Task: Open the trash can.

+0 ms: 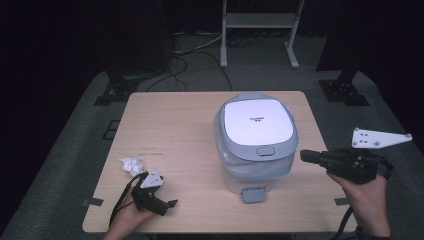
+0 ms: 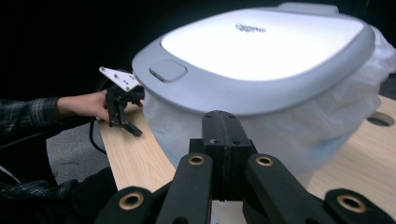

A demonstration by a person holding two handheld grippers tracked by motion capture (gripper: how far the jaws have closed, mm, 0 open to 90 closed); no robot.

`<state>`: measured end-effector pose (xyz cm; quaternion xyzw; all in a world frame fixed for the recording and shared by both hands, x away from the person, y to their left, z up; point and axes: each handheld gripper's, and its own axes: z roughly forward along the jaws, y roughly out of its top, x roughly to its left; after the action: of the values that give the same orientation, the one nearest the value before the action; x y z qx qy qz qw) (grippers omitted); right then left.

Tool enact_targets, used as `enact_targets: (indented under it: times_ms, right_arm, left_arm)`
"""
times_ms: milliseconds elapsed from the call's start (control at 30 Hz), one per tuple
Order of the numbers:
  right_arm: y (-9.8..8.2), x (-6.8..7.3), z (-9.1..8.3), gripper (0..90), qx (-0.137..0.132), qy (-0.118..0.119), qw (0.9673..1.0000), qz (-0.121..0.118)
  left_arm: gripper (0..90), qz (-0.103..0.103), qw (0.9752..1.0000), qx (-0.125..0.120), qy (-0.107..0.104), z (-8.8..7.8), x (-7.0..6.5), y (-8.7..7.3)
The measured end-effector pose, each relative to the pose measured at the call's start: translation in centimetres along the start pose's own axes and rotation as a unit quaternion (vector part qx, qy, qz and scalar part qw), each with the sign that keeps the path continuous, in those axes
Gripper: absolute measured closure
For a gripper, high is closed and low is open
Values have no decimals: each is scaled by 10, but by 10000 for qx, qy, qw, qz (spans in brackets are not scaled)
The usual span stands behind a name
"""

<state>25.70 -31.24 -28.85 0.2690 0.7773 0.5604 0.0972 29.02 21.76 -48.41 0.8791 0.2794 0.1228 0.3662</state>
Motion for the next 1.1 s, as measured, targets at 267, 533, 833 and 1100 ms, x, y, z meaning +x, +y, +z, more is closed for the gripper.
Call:
enact_targets:
  times_ms: [267,533,833,1100]
  right_arm:
    - [11,4,4,900,-97,120,9998,-129]
    - [23,8,10,900,-146,265,9993,-230]
    - [31,9,19,900,-216,437,9984,-298]
    - [37,13,31,900,-150,550,9978,-347]
  left_arm:
    - [0,0,10000,2,0,0,0,0]
    - [0,0,10000,2,0,0,0,0]
    - [0,1,10000,3,0,0,0,0]
    - [0,0,10000,1,1,0,0,0]
